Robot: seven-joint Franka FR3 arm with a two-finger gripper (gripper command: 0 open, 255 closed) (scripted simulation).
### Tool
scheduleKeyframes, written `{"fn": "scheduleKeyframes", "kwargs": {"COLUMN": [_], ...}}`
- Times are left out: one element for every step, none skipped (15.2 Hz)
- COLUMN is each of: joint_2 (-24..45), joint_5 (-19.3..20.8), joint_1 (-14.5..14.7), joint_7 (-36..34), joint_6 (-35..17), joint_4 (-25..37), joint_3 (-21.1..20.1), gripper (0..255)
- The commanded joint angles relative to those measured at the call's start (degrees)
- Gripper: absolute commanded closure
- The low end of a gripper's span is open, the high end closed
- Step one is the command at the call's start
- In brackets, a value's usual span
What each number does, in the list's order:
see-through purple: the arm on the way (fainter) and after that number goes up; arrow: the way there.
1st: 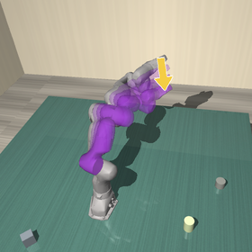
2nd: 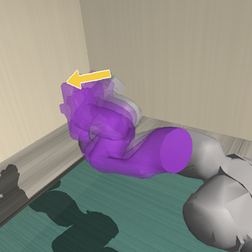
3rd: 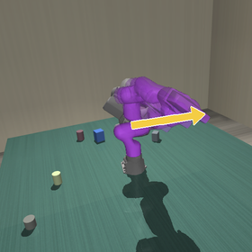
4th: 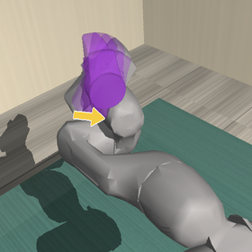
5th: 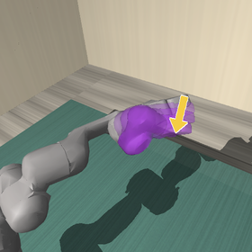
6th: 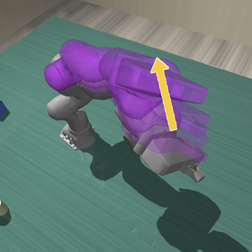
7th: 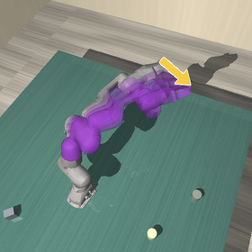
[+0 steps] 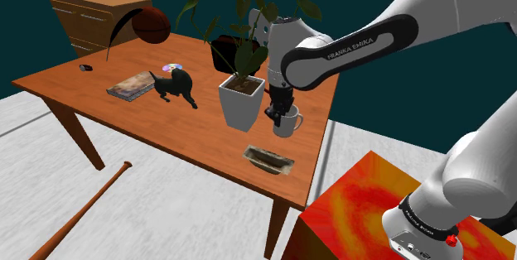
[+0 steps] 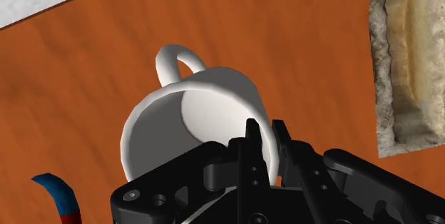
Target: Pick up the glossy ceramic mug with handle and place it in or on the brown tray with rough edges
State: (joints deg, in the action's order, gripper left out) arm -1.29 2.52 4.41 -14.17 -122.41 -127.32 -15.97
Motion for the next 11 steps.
{"fn": "scheduleKeyframes", "kwargs": {"joint_2": [-0.84,-1.21,-1.56,-1.91,-2.23,-2.55,-2.85,-3.14,-3.42,-3.68,-3.94], "joint_5": [-0.31,-0.44,-0.56,-0.68,-0.79,-0.9,-0.99,-1.09,-1.18,-1.26,-1.34], "joint_1": [0.01,0.01,0.01,0.0,0.0,-0.01,-0.01,-0.01,-0.02,-0.02,-0.03], "joint_7": [0.25,0.37,0.48,0.59,0.7,0.8,0.9,1.0,1.09,1.18,1.26], "joint_6": [1.6,2.36,3.12,3.88,4.64,5.4,6.16,6.92,7.68,8.44,9.2], "joint_4": [0.79,1.2,1.62,2.05,2.5,2.96,3.43,3.91,4.41,4.91,5.43], "joint_3": [0.01,0.02,0.04,0.06,0.08,0.1,0.12,0.14,0.16,0.18,0.21], "gripper": [255,255,255,255,255,255,255,255,255,255,255]}}
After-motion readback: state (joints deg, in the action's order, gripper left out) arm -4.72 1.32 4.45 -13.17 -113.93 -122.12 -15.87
